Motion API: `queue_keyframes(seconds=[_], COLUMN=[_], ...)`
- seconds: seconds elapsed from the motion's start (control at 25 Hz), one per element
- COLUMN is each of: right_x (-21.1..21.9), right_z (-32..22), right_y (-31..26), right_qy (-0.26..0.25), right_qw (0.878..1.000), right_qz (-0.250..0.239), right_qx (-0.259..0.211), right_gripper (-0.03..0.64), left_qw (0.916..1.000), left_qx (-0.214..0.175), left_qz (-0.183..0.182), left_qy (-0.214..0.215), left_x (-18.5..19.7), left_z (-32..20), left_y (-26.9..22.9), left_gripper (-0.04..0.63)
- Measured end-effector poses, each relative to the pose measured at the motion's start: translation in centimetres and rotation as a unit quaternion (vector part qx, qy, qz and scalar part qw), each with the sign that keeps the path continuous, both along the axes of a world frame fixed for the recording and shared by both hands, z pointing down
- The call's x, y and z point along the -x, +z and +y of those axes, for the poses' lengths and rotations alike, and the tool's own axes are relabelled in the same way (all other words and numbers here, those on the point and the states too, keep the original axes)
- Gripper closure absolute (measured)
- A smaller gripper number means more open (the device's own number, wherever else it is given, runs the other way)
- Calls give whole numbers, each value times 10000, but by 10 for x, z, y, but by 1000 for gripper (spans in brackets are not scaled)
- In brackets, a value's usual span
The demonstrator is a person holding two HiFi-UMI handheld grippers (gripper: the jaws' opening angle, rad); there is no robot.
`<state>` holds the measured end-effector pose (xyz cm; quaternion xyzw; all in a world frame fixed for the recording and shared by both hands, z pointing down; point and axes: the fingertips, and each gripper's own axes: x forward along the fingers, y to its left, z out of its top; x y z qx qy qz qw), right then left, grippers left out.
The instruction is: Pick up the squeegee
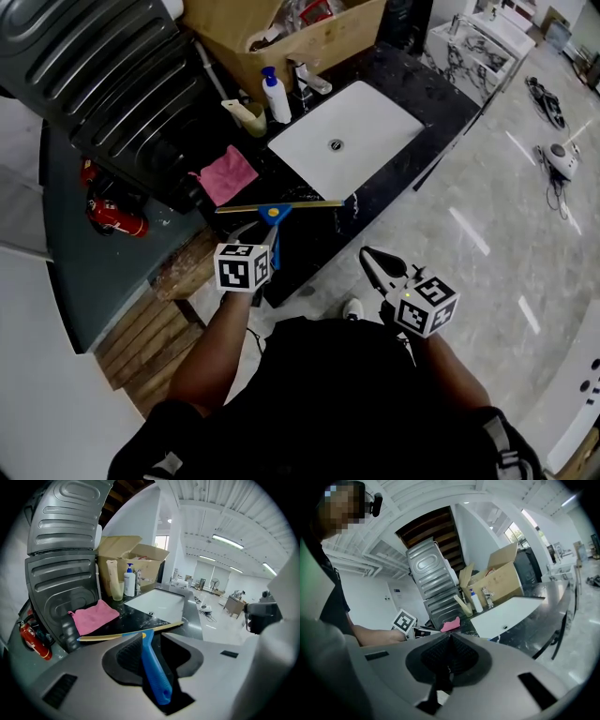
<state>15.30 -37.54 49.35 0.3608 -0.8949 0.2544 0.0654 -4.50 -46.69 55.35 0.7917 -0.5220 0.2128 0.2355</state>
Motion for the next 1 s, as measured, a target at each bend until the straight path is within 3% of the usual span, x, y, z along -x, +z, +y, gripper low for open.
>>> queue_keyframes(seconds=[0.44, 1.0], right_x=[-25, -49], right_z=[-27, -47], right_y=[0, 9], right_qy=[-133, -300], right_qw=[9999, 9995], right_qz=[-31, -49], right_qx=[-5, 132], right_gripper=[607, 607], left_qw=[9966, 9876], left_qx=[485, 995], left_qz=[-593, -808], left_qy=[-310, -902], left_x=[6, 4], left_z=[-19, -17], left_y=[51, 58], left_gripper=[437, 400])
